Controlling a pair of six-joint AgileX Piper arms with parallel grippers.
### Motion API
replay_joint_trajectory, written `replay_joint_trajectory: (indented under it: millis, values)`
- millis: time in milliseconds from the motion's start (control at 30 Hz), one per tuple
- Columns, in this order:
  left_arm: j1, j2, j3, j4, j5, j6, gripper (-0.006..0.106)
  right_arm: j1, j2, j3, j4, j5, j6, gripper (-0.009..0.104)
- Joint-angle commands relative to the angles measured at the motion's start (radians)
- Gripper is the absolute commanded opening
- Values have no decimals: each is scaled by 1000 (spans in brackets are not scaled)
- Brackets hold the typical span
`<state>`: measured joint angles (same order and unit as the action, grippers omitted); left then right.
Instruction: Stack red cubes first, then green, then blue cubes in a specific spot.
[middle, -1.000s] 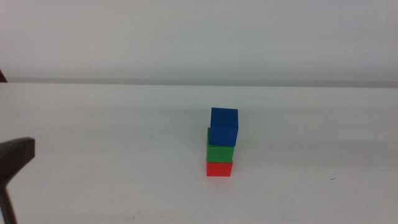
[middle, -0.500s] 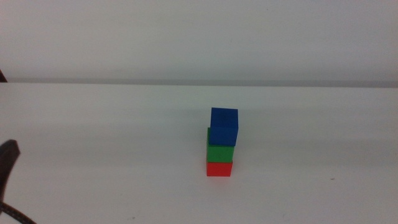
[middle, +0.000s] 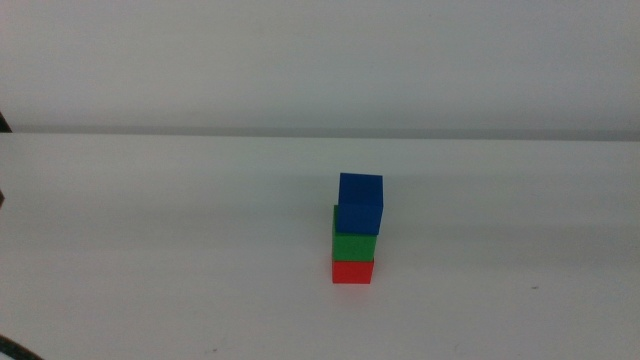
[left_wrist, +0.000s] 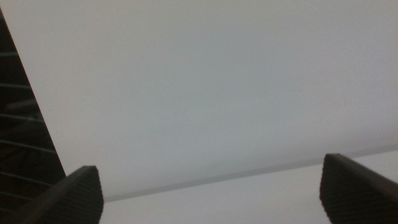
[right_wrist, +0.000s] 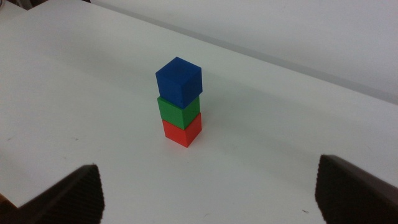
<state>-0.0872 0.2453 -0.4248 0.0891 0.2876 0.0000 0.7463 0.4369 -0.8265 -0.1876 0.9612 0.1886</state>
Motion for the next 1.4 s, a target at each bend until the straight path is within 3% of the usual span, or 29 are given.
replay_joint_trajectory:
  millis: [0, 267, 433, 467, 633, 800, 867, 967, 1033, 1267, 1367]
  values:
    - [7, -5, 3, -11, -24, 0, 94, 1, -2, 4, -10, -11, -2, 91]
    - [7, -5, 3, -18, -22, 0, 94, 1, -2, 4, -10, -11, -2, 91]
    - [7, -10, 26, -31, -57, 0, 94, -4, -95, 114, -198, -199, -2, 91]
    - [7, -17, 53, -31, -87, 0, 94, -10, -129, 150, -206, -241, -2, 91]
    - [48, -128, 229, -31, -184, 0, 94, -71, -297, 336, -109, -311, -2, 91]
    - [96, -217, 322, -41, -182, 0, 94, -231, -482, 513, -80, -408, -2, 91]
    - [103, -235, 340, -46, -189, 0, 94, -309, -471, 547, -23, -423, -2, 91]
    - [103, -267, 373, -46, -193, 0, 94, -419, -470, 592, 122, -430, -2, 91]
    - [103, -282, 398, -46, -197, 0, 94, -484, -474, 628, 158, -439, -2, 91]
    - [103, -282, 462, -47, -186, 0, 94, -616, -474, 775, 131, -768, -2, 91]
    - [103, -282, 462, -45, -207, 0, 94, -618, -474, 811, 75, -796, -2, 91]
